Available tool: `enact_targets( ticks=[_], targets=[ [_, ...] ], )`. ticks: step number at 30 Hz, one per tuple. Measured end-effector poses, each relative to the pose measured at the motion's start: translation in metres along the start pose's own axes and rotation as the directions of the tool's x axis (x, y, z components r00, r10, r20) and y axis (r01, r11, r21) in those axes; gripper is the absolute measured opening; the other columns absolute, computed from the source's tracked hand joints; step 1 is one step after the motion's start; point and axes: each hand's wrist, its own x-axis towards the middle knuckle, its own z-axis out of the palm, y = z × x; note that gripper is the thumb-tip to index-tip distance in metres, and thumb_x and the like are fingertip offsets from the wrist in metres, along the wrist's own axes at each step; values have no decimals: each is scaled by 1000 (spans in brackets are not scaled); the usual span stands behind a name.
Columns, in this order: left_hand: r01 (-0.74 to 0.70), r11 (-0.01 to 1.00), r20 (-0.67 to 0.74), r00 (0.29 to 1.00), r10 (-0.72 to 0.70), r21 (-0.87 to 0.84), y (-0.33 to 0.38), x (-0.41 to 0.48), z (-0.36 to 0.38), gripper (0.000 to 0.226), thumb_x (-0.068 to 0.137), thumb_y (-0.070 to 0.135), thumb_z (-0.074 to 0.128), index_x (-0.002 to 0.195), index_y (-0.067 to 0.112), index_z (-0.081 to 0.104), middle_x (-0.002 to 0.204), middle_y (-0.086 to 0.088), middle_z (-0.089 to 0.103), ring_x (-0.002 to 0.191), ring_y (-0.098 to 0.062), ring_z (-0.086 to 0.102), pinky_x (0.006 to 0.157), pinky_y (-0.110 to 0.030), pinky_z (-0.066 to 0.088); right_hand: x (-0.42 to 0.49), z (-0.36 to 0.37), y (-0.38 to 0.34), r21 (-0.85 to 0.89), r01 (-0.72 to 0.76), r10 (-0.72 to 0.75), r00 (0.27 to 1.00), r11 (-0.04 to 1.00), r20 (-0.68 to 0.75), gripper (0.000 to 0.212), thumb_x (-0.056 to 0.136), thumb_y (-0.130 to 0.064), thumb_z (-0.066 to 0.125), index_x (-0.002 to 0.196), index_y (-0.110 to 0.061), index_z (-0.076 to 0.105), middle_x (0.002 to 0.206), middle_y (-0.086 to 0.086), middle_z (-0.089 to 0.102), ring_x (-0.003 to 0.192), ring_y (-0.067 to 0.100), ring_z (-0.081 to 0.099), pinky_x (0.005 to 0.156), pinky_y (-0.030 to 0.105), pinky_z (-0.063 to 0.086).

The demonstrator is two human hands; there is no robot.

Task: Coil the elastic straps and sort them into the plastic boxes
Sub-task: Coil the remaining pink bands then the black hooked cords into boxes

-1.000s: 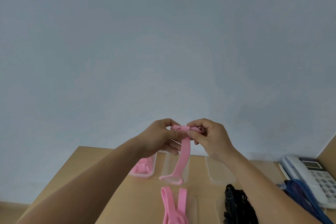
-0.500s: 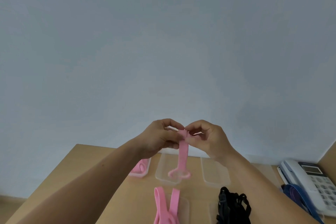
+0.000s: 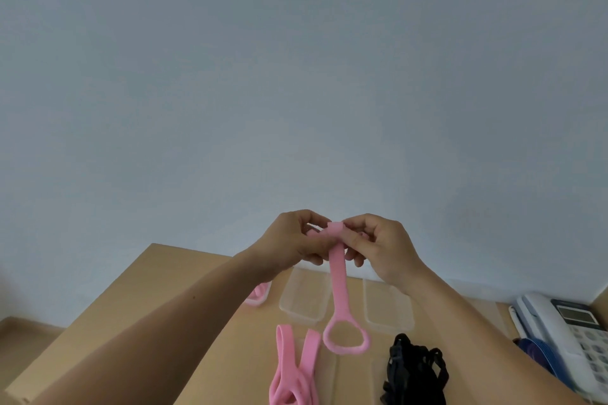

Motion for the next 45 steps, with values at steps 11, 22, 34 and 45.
enact_targets(
  ticks=[11,22,34,45],
  targets=[
    [105,973,202,977,-63,-205,6,-8,-13,34,86,10,71,114,2,53,103,-24,72,84,-32,68,81,-41,58,-5,12,-2,-127,115,-120,992,985,-35,11,89,-14,71,96,-23,73,75,5,70,61,9,64,58,22,51],
    [27,947,206,978,42,-321,6,-6,-39,36,83,11,79,109,-4,58,104,-29,70,95,-44,70,78,-37,58,-4,40,-11,-18,59,-60,994,998,-86,27,83,-2,71,98,-24,68,82,-1,71,69,17,68,68,27,55],
    [-77,987,200,974,105,-141,1,0,-56,43,75,18,80,112,4,64,102,-15,72,97,-28,71,91,-36,56,2,52,-30,27,-68,71,993,997,-93,17,85,-26,72,93,-11,74,73,7,72,62,19,64,57,27,51],
    [116,982,362,931,-55,-151,9,-4,-65,32,80,17,75,104,8,56,91,-13,73,71,-24,67,67,-30,55,0,56,-26,-97,30,-41,993,995,-109,18,86,-10,73,97,-25,73,84,-3,72,71,12,67,63,19,51]
  ],
)
